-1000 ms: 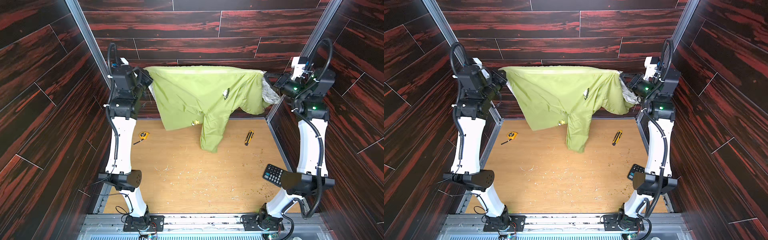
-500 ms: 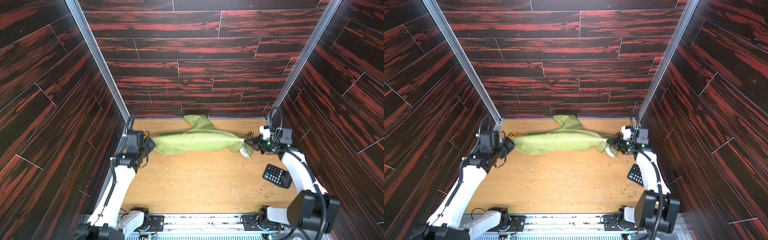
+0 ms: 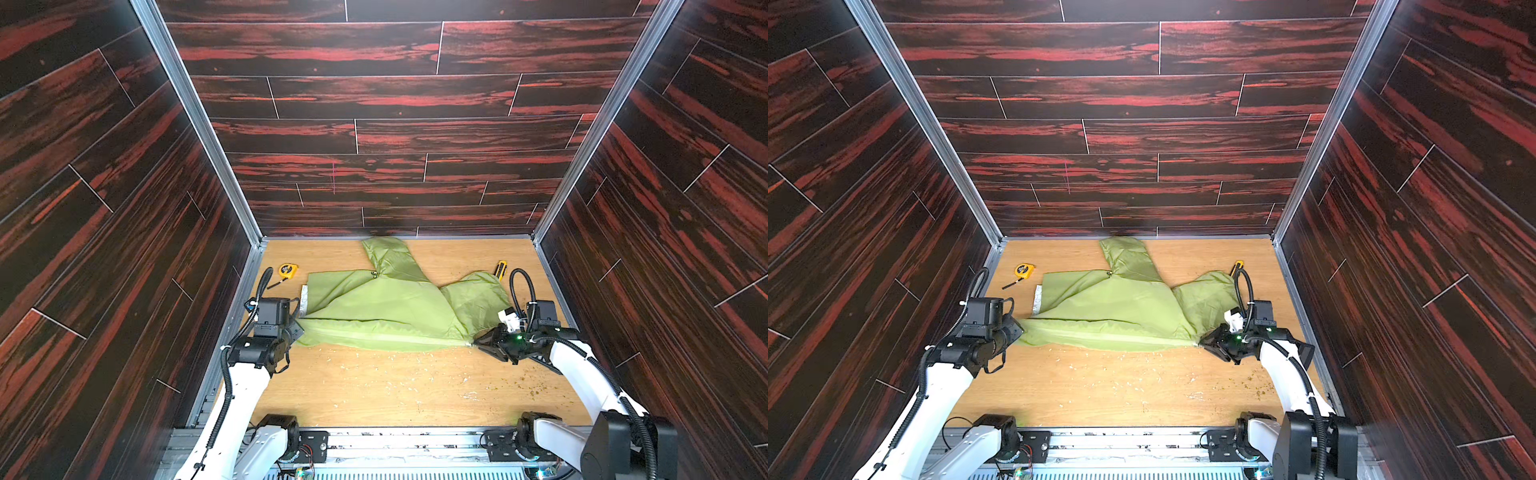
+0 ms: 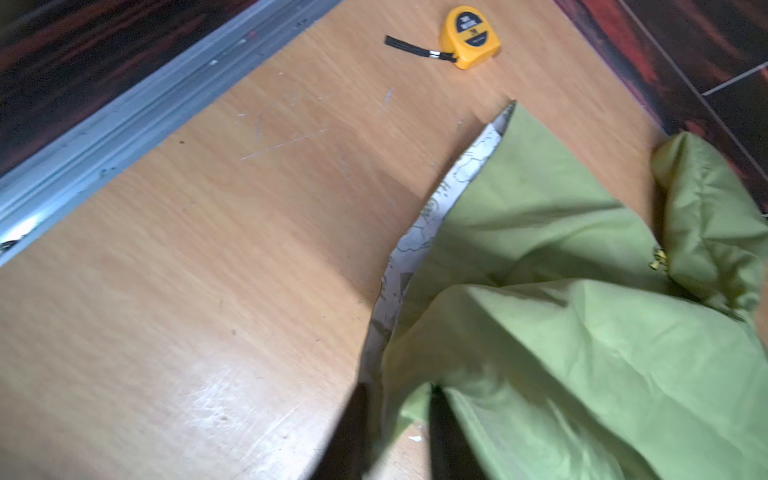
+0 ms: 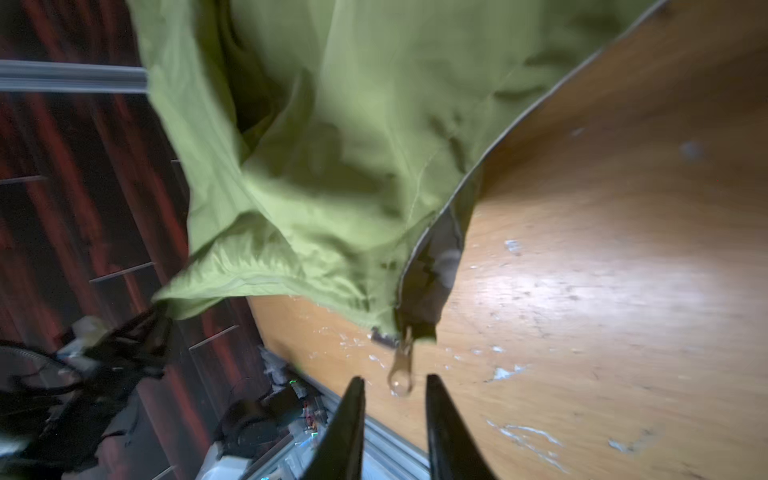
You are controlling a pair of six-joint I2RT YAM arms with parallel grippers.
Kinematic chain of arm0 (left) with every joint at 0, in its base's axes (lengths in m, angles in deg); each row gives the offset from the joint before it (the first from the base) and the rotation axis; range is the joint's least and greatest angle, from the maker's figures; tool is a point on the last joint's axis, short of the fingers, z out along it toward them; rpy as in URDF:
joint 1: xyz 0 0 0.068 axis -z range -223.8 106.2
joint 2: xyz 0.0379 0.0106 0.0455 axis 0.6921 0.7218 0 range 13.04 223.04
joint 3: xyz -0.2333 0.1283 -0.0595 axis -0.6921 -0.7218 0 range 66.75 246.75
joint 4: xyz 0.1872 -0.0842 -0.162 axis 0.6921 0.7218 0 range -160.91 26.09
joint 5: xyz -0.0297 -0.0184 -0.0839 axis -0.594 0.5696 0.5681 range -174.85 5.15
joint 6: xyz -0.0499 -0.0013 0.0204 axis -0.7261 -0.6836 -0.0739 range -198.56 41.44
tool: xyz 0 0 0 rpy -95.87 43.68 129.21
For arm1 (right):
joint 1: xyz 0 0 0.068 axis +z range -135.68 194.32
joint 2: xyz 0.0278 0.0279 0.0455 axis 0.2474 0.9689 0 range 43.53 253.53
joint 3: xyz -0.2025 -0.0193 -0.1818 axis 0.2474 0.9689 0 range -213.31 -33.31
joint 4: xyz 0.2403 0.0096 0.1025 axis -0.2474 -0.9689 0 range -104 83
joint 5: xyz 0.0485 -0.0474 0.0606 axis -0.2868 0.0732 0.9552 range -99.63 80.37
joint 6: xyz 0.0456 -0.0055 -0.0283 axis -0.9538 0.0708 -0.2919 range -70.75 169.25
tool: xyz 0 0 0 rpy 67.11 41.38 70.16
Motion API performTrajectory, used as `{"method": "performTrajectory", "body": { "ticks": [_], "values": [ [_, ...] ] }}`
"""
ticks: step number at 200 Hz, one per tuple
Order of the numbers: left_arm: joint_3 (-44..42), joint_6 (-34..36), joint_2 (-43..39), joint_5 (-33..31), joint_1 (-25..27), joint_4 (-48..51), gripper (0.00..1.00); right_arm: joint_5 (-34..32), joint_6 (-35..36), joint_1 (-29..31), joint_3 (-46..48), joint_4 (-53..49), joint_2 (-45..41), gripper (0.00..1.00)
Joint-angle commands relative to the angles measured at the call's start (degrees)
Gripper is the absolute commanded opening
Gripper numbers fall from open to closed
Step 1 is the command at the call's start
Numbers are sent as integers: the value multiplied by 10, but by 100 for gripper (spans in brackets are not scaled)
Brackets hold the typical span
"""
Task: Zip up the jacket
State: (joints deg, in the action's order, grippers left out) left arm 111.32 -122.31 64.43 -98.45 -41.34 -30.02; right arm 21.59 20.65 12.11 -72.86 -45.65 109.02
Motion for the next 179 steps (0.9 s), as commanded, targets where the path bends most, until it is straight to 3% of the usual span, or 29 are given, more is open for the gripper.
{"method": "performTrajectory", "body": {
  "ticks": [1,54,89,118,135,154,179],
  "values": [
    [35,-1,-2,-68,-5,60,99,-104,2,2,-63,-54,8,48],
    [135,65,-11,-91,-5,71,100,-198,16,1,-213,-57,23,59],
    [159,142,-48,-80,-5,-31,99,-343,21,1,-307,10,-13,60],
    [78,210,-121,-76,-5,-223,100,-366,79,0,-318,128,-41,62],
    [23,255,-158,-86,-5,-311,100,-405,48,1,-341,156,-31,61],
    [5,276,-155,-118,-5,-330,100,-445,53,1,-337,224,-24,61],
    [-21,308,-124,-129,-5,-352,100,-457,86,1,-256,379,-23,62]
  ]
}}
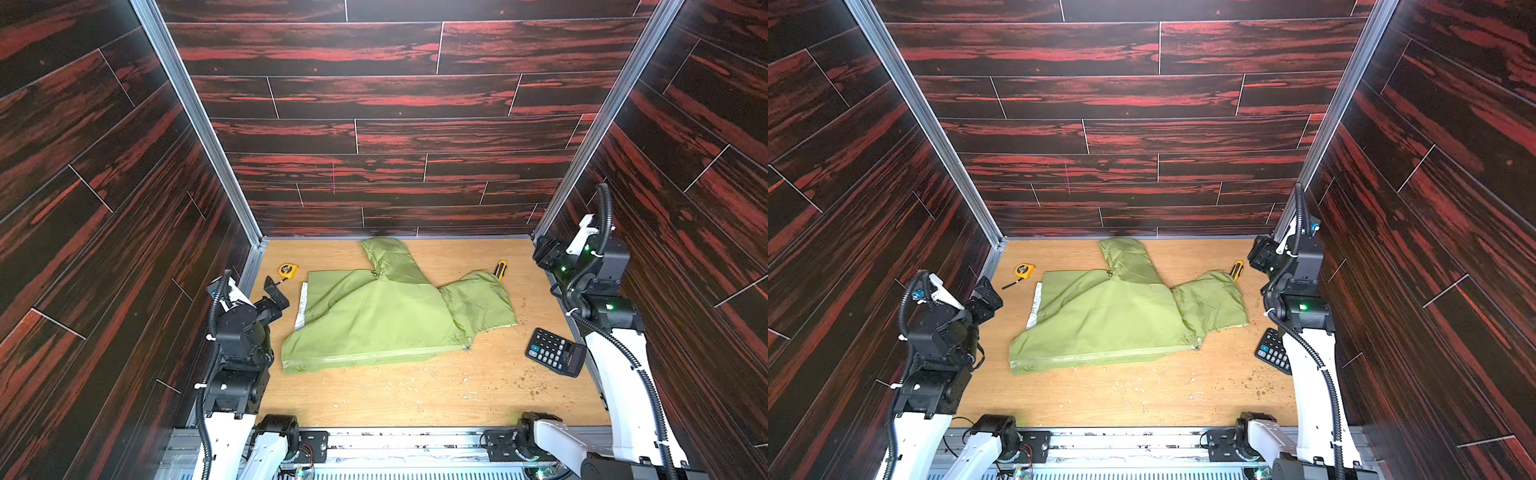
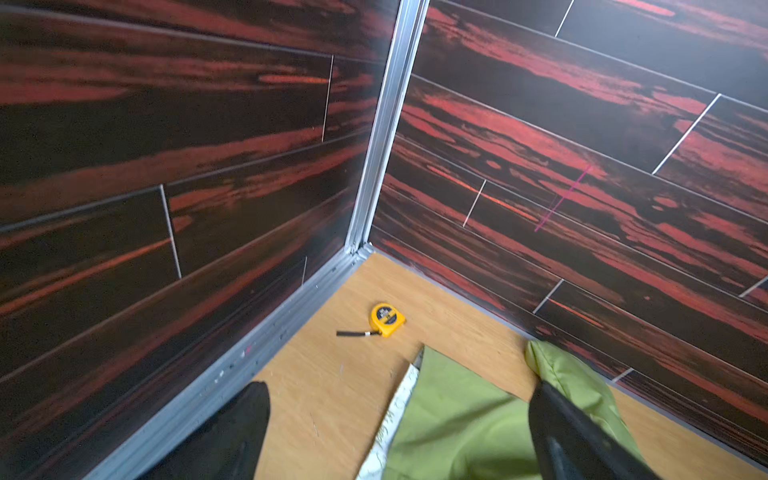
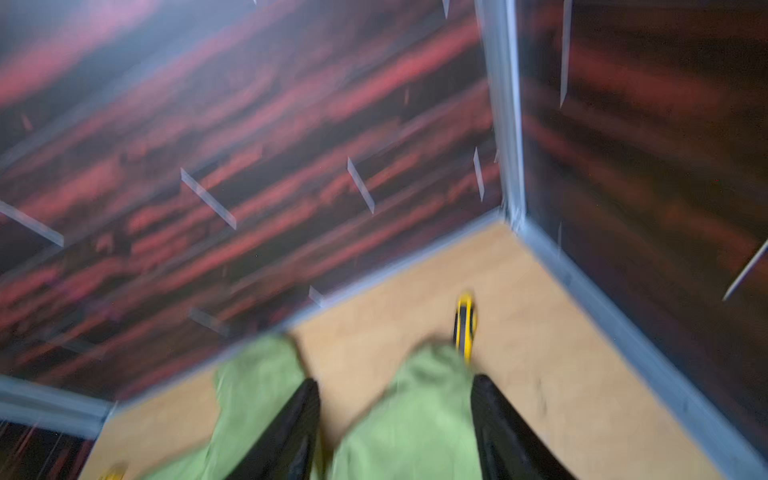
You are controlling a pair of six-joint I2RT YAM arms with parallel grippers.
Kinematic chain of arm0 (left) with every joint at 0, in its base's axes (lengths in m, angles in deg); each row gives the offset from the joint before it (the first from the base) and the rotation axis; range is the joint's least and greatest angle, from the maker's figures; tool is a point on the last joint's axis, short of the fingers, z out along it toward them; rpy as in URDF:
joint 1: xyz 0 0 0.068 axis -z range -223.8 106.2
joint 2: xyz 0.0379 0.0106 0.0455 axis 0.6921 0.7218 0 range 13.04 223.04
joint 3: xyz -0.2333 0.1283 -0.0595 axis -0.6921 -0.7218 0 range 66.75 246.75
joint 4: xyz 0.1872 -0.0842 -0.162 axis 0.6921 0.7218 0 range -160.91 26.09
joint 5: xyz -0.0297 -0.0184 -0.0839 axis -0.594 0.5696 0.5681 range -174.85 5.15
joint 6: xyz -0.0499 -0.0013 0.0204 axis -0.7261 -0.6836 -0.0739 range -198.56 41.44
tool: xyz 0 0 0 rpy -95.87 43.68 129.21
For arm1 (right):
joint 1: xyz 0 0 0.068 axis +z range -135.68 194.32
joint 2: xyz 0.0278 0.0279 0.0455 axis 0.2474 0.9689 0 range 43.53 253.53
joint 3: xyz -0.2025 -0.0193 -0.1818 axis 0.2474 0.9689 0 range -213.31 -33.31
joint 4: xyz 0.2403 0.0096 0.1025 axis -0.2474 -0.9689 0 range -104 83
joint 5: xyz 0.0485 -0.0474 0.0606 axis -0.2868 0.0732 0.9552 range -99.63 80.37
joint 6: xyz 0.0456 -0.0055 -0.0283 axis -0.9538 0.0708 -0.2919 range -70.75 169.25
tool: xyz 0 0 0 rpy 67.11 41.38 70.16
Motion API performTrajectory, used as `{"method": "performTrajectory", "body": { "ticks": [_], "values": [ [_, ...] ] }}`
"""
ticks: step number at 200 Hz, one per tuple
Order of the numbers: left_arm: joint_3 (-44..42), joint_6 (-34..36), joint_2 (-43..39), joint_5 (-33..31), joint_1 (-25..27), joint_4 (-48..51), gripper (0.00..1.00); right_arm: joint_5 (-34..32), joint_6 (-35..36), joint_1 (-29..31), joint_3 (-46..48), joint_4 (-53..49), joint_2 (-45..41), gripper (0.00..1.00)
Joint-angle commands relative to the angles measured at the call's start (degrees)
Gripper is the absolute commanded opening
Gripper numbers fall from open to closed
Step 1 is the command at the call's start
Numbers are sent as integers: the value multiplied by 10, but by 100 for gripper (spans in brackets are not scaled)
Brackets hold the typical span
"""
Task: Zip up the jacket
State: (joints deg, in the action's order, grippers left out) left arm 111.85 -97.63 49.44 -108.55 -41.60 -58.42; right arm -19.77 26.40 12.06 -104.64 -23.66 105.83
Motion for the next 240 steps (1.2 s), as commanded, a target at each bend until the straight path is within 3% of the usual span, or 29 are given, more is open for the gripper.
{"method": "performTrajectory", "body": {
  "ticks": [1,19,47,68,84,112,136,174,225,240],
  "values": [
    [-27,62,26,-29,-3,-70,100,-44,28,2,65,165,9,62],
    [-57,59,32,-41,-3,-90,100,-58,17,2,94,192,18,68],
    [-119,23,33,-54,-3,-105,100,-17,34,2,166,267,18,70],
    [-162,-1,30,-69,-2,-93,100,-80,26,1,214,266,17,70],
    [-201,-13,28,-92,-2,-101,100,-96,60,2,279,291,11,70],
    [-282,31,47,-106,-2,-230,100,-128,110,2,401,358,11,70],
    [-331,75,111,-99,-1,-372,99,-118,144,2,490,464,28,70],
    [-364,102,184,-62,-1,-494,100,-70,169,2,539,605,117,71],
    [-343,116,360,-17,-2,-687,100,-31,170,-11,509,755,250,74],
    [-315,139,424,7,-2,-704,100,-24,172,-12,518,759,246,75]
  ]
}}
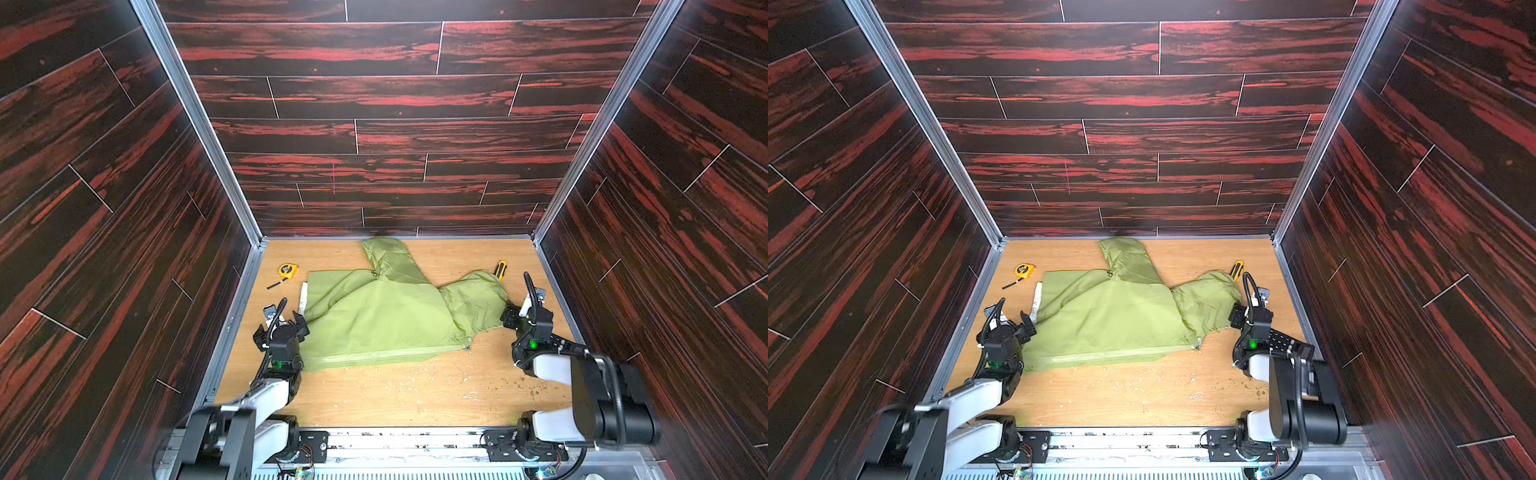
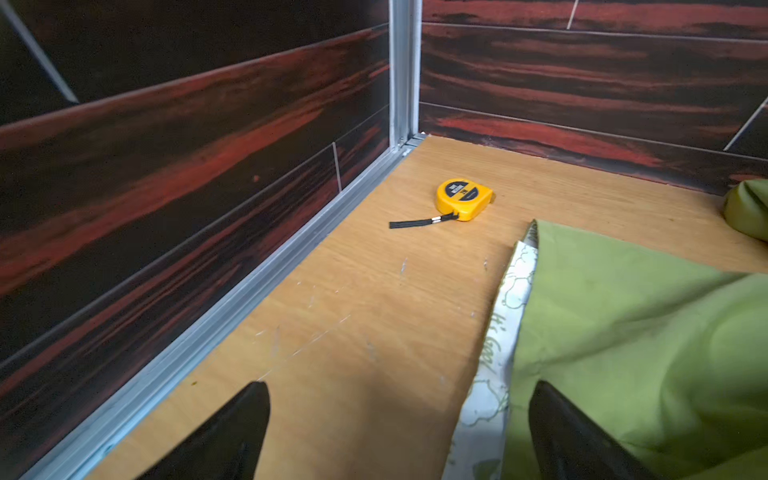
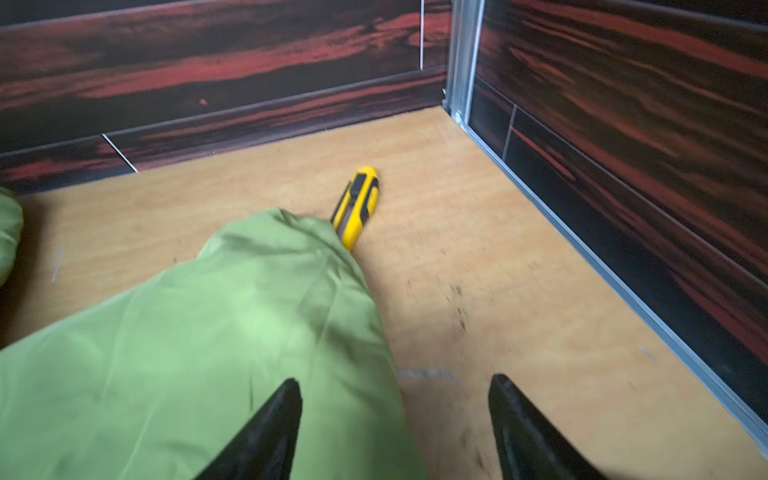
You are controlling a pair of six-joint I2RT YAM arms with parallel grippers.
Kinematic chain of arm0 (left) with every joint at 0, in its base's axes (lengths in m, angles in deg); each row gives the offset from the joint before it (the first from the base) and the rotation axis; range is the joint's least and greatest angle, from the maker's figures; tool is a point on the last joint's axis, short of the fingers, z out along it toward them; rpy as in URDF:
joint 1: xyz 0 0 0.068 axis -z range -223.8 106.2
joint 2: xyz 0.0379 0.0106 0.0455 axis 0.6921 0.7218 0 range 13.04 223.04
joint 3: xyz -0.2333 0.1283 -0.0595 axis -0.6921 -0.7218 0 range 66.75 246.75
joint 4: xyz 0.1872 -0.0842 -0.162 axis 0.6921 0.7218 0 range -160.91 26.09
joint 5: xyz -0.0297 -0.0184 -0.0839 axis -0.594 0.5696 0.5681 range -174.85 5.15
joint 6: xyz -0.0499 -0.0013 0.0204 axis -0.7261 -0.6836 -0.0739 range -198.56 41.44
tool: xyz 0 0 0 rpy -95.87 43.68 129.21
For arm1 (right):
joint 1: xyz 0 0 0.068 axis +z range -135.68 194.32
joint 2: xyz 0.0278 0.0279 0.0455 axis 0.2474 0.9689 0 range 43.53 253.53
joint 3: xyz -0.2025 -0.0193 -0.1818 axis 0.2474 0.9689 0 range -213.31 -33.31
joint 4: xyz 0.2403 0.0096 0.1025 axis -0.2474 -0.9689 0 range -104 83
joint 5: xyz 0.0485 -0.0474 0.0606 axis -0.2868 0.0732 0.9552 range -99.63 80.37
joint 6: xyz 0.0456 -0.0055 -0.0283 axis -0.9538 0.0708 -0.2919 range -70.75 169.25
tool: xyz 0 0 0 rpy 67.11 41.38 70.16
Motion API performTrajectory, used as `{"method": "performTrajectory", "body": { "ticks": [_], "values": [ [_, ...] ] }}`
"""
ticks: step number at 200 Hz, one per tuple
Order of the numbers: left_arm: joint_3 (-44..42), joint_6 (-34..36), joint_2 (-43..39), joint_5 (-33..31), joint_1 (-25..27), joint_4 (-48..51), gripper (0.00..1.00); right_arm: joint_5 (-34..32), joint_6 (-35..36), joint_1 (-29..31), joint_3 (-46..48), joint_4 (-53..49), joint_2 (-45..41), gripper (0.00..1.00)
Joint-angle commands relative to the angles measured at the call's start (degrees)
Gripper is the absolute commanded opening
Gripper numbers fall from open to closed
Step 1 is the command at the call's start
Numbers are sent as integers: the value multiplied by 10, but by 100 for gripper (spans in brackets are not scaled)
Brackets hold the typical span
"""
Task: Zip up the jacket
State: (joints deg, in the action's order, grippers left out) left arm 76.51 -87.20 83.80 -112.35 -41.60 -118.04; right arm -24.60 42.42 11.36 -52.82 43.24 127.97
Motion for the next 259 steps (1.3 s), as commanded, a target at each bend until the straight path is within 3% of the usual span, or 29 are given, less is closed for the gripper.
{"method": "performTrajectory", "body": {
  "ticks": [1,16,36,64,67,71,76,259],
  "values": [
    [40,34,82,45,-2,-110,100,25,11,-5,1,95,25,75],
    [51,32,144,47,-3,-144,99,36,17,-5,27,166,48,75],
    [74,44,199,42,-3,-186,100,46,22,-5,23,159,51,77],
    [118,19,184,7,-3,-72,100,46,23,-5,21,150,49,81],
    [125,16,183,1,-4,-58,100,46,23,-4,21,152,50,83],
    [132,12,184,3,-7,-40,100,46,23,-4,20,153,51,97],
    [134,6,185,13,-13,-34,100,46,23,-4,20,150,50,99],
    [134,1,180,23,-21,-28,100,45,24,-4,24,157,49,99]
  ]
}}
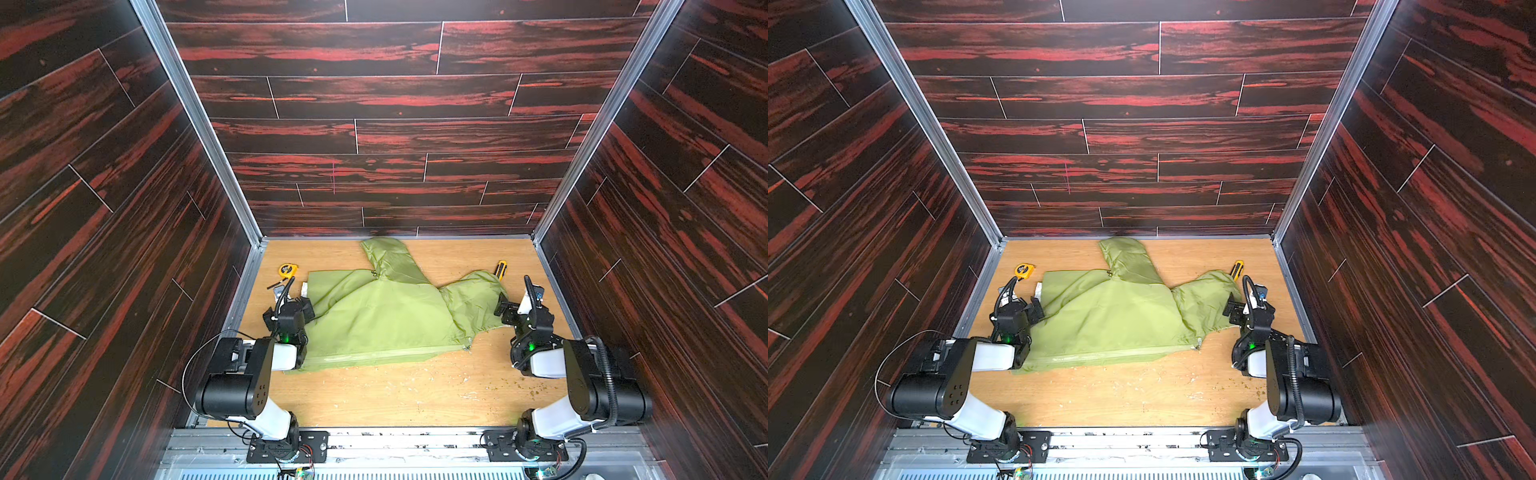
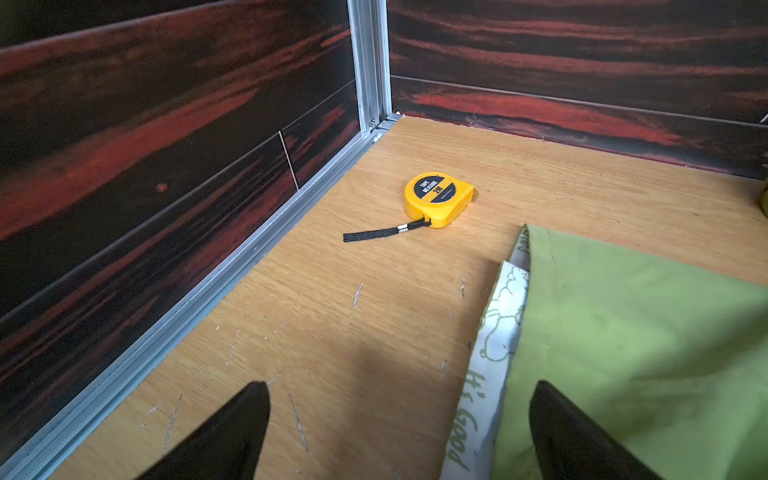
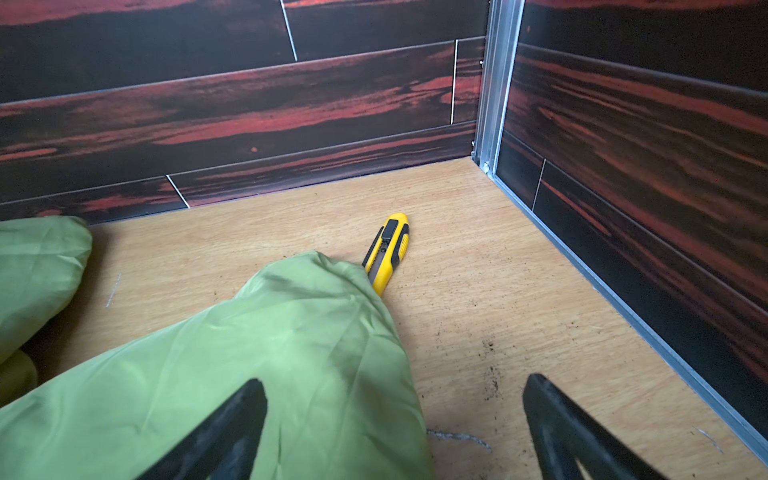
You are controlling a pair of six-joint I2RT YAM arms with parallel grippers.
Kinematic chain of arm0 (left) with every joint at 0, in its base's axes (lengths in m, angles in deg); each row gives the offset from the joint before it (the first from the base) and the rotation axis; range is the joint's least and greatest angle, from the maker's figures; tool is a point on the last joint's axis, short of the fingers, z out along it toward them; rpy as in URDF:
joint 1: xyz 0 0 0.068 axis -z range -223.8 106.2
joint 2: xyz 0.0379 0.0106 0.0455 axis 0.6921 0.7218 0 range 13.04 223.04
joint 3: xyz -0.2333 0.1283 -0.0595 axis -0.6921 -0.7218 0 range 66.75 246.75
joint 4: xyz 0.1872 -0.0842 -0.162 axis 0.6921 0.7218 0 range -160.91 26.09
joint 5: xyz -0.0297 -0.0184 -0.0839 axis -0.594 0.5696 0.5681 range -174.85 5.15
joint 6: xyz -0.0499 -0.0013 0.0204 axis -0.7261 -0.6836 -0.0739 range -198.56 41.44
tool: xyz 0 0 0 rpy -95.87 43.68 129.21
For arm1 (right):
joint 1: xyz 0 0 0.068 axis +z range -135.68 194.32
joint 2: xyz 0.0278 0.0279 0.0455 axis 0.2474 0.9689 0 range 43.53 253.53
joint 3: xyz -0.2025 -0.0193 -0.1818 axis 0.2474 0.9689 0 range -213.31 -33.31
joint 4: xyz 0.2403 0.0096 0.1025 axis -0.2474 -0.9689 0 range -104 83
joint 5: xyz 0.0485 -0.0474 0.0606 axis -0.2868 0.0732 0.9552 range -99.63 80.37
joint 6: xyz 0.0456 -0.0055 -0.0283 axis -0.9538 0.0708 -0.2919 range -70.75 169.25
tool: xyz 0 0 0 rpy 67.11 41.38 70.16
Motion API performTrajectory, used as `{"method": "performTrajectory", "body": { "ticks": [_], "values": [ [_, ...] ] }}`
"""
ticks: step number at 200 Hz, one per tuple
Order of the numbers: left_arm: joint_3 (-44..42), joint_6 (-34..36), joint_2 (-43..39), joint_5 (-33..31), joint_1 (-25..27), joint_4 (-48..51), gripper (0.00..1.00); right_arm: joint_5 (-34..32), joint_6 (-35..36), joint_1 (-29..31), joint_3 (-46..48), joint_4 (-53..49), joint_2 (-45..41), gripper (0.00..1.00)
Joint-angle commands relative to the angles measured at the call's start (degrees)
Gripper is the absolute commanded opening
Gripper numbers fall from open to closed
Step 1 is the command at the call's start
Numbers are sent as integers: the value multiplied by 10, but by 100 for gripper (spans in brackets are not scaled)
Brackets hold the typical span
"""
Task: Zip up the jacket
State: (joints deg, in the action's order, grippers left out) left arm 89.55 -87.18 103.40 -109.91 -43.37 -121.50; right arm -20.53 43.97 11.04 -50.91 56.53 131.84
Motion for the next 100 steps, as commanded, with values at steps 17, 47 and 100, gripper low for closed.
{"method": "performTrajectory", "body": {
  "ticks": [17,47,100],
  "values": [
    [4,1,-16,-2,-2,7,100,4,8,-1,4,23,10,99],
    [4,1,-15,-2,-3,6,99,4,8,-1,4,24,9,99],
    [5,1,-14,-2,-3,7,100,5,11,1,-2,15,14,99]
  ]
}}
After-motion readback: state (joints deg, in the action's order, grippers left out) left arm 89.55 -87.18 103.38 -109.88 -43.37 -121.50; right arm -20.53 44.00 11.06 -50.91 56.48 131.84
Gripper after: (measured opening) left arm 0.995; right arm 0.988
